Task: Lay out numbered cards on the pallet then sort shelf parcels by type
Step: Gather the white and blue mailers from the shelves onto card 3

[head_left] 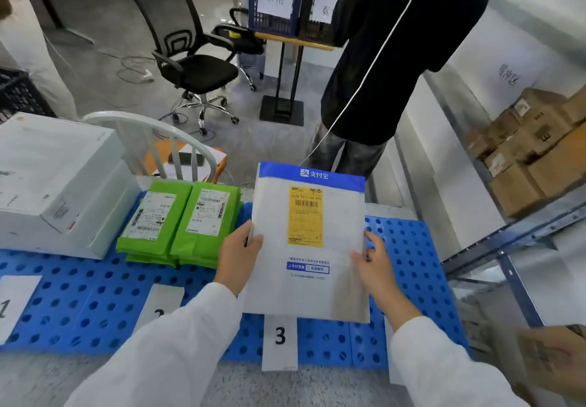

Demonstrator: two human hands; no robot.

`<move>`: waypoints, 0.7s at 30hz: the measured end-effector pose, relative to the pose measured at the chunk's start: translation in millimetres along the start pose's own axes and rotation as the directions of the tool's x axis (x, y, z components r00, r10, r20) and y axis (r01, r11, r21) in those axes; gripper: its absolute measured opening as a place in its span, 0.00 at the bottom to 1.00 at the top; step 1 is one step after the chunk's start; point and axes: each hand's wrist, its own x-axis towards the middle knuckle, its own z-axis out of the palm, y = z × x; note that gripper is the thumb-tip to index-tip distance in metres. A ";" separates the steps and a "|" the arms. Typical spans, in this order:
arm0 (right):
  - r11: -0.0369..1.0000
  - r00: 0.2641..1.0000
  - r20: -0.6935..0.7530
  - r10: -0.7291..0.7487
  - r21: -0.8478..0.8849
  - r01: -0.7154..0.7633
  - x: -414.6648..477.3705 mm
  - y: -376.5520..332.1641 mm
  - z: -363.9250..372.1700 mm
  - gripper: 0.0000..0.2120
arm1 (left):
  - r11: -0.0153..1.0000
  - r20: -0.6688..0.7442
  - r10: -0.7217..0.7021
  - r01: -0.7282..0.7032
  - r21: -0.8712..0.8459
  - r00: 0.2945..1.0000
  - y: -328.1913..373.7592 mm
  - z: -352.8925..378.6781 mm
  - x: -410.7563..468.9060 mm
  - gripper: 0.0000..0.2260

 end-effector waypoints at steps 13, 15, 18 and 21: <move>0.985 0.979 0.141 0.149 -0.108 -0.135 82.1 24.2 35.0 0.36 | 0.969 -0.036 -0.207 0.210 0.132 0.978 -29.0 43.0 64.3 0.09; 0.983 0.977 0.138 0.163 -0.109 -0.149 90.2 29.4 39.1 0.36 | 0.965 -0.039 -0.203 0.207 0.158 0.978 -32.8 48.2 71.9 0.10; 0.981 0.977 0.135 0.167 -0.122 -0.151 97.6 34.6 46.1 0.35 | 0.955 -0.050 -0.223 0.229 0.187 0.973 -40.9 51.4 78.8 0.11; 0.979 0.977 0.133 0.163 -0.146 -0.144 105.6 41.4 54.3 0.34 | 0.944 -0.074 -0.245 0.255 0.208 0.967 -51.2 52.5 80.4 0.11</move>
